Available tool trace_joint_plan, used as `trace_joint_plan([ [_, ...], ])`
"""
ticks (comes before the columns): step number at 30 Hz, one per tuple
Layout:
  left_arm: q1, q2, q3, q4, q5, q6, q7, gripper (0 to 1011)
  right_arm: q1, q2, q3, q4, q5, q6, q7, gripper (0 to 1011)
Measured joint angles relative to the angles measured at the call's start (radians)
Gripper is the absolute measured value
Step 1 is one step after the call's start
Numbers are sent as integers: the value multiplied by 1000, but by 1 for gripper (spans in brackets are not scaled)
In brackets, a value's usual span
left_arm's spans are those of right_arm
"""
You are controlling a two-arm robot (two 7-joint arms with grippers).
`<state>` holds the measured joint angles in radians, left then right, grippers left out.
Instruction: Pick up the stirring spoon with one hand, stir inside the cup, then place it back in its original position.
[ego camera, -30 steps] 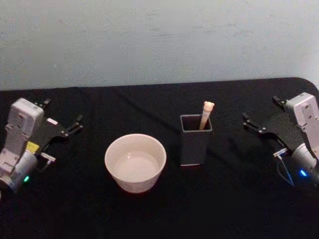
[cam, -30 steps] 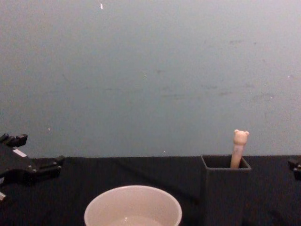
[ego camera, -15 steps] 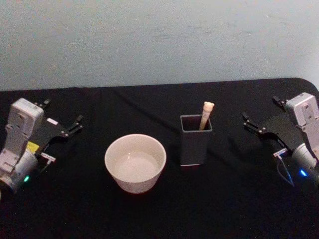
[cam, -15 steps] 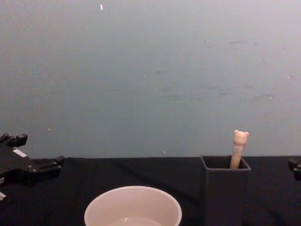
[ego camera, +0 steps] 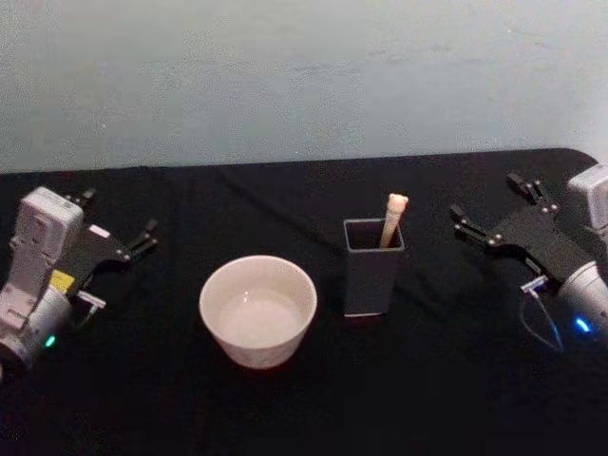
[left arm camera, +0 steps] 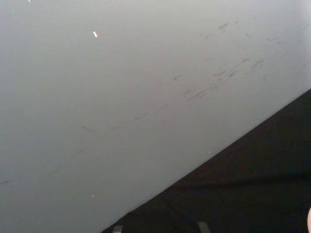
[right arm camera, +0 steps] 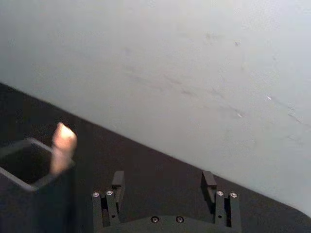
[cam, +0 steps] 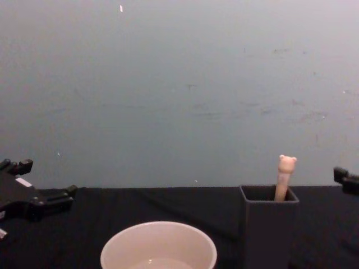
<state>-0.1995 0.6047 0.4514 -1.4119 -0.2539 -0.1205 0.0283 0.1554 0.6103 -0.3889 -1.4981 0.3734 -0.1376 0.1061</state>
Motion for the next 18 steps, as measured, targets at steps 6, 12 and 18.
trace_joint_plan([
  [6,0,0,0,0,0,0,0,1001,-19,17,31,-43,118,-12,150,1000],
  [12,0,0,0,0,0,0,0,1001,0,30,27,-34,192,-18,318,1000],
  [18,0,0,0,0,0,0,0,1001,68,11,-7,34,208,-19,464,1000],
])
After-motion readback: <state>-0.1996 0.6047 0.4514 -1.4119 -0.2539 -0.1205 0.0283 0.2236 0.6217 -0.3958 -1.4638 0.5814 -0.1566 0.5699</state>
